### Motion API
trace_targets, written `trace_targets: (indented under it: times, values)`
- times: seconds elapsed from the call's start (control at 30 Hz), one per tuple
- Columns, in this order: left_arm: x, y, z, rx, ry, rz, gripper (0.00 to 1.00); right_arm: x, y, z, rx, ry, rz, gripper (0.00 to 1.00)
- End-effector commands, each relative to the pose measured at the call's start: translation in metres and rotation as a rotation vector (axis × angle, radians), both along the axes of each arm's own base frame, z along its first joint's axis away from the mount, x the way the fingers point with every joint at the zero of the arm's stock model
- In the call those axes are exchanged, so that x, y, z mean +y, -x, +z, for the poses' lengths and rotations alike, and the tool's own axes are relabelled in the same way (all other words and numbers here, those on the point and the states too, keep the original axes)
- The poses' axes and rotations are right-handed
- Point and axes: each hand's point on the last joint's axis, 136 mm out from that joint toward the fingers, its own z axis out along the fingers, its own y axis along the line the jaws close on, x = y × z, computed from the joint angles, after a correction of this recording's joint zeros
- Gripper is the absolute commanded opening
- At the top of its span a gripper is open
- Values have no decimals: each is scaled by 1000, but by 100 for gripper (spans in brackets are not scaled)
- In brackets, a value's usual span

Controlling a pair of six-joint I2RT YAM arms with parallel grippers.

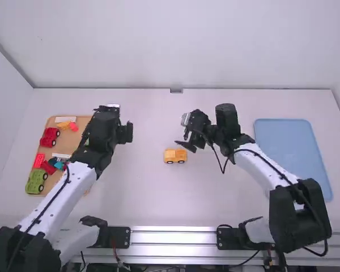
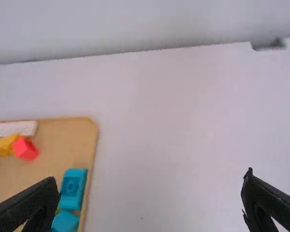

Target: Assemble lego blocks to make yellow taxi

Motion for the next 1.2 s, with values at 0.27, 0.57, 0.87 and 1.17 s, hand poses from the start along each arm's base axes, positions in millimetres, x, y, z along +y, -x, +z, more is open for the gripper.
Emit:
trace_targets:
  times: [0.27, 0.57, 0.87, 1.17]
  values:
    - [82, 48, 31, -78, 145, 322, 99, 56, -2, 39, 101, -31, 99, 99]
    - [136, 90, 38, -112, 162, 583, 99, 89, -6, 34, 124, 10, 178, 99]
    - [200, 130, 19, -114, 244, 942, 98, 92, -7, 34, 96, 19, 189, 99]
    - [238, 138, -22, 49, 403, 947, 95, 90, -13, 31, 81, 47, 150, 99]
